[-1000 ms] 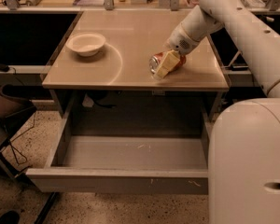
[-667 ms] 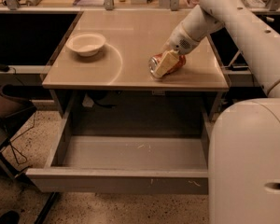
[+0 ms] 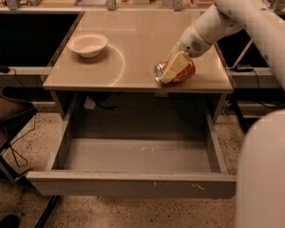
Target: Place coke can into top drawer
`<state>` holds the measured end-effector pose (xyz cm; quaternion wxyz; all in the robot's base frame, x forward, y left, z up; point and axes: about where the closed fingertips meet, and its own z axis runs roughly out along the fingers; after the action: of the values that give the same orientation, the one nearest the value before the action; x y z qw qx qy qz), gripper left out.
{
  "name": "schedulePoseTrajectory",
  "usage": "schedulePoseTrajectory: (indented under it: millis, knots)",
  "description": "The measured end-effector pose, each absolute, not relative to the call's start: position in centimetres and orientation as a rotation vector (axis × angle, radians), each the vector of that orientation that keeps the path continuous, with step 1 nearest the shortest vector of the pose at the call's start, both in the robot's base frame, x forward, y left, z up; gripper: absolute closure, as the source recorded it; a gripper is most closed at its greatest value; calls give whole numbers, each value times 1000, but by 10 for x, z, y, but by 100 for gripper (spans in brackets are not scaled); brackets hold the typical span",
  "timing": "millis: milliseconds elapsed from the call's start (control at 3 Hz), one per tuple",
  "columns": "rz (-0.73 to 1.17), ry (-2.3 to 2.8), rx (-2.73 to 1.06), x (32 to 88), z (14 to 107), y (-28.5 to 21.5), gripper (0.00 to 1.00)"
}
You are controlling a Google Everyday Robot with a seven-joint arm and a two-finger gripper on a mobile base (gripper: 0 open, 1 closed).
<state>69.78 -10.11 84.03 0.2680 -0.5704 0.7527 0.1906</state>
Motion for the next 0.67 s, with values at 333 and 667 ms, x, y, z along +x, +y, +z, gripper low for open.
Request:
schedulePoseTrajectory:
  millis: [333,667]
  knots:
    - [598,1851,-1353,640,924,-95,100]
    - [617,1659,-1211,568,1019,-66,100]
